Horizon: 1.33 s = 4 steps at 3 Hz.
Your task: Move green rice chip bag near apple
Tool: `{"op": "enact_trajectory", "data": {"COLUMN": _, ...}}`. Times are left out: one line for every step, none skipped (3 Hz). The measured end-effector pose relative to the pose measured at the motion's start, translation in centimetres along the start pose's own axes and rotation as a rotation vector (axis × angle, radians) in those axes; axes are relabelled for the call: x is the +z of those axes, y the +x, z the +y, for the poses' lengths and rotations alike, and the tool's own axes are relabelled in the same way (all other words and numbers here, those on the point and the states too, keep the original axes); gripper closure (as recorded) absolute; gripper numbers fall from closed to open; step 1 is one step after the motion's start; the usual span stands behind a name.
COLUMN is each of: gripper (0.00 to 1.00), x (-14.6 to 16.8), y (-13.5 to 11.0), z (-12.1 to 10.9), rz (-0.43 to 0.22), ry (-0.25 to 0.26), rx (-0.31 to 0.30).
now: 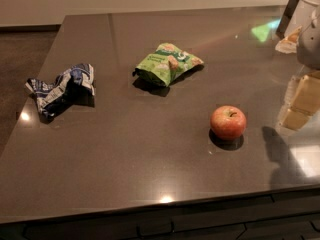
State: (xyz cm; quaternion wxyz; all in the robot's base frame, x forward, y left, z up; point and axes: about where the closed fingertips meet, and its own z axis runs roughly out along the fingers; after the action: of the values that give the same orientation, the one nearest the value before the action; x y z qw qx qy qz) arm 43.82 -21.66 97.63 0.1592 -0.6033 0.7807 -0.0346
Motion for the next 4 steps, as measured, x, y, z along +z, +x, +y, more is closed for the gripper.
{"op": "enact_trajectory", "data": {"gripper": 0.0, "x": 0.0, "y": 0.0, "z": 0.0, "rz": 0.0, "ry": 0.0, "rx": 0.0}}
{"op": "enact_trajectory", "data": {"gripper": 0.0, "x": 0.3, "y": -1.2, "z": -0.4, "rz": -0.008, "ry": -0.013, "rx": -0.018}}
{"op": "enact_trajectory", "data": {"gripper": 0.0, "x": 1.8, "y": -4.0, "z": -1.6, "rz": -0.056, "ry": -0.036, "rx": -0.039}}
{"op": "enact_trajectory", "data": {"gripper": 0.0, "x": 4.1, "y": -7.2, "z": -3.5, "rz": -0.103, "ry": -0.048, "rx": -0.092}}
